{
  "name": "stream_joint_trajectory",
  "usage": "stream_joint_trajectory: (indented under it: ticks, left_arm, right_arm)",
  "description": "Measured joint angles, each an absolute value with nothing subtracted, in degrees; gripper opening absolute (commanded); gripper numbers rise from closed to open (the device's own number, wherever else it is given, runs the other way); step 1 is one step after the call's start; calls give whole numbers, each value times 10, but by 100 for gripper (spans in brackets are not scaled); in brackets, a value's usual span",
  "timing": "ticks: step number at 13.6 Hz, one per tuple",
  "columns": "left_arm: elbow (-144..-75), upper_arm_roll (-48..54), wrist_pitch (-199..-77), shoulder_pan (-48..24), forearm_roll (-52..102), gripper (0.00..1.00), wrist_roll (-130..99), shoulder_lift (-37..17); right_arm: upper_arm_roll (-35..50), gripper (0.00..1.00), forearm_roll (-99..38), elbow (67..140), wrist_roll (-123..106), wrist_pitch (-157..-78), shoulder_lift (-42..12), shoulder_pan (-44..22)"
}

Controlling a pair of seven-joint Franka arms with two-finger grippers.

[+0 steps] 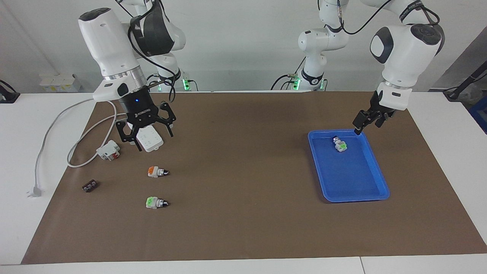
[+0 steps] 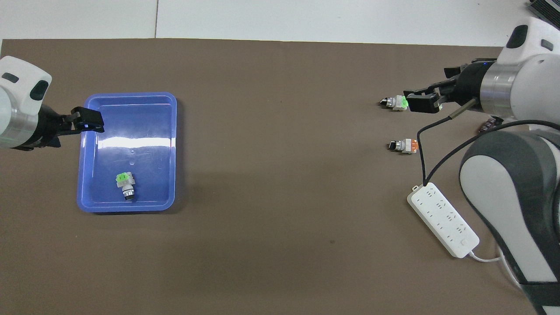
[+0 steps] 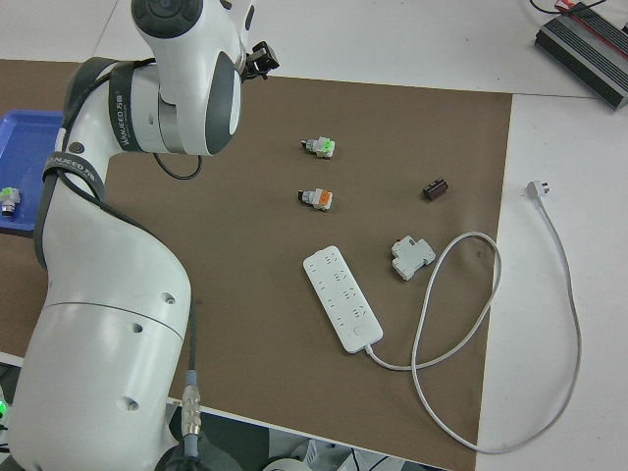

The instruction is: Turn and place switch with both arms

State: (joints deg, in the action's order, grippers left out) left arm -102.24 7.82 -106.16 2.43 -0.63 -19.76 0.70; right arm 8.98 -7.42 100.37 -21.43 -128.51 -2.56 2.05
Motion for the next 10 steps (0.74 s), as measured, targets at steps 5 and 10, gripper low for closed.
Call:
stream_joint_trajectory:
  ticks: [5, 10]
  left_arm:
    - [-915, 80, -912, 5, -16, 99, -142, 2]
    - [-890, 80, -867, 5, -31, 100, -85, 2]
  right_arm:
    - [44, 100, -29, 986, -68, -1190, -8, 21]
    - [33, 100, -28, 983, 149, -1036, 32, 2]
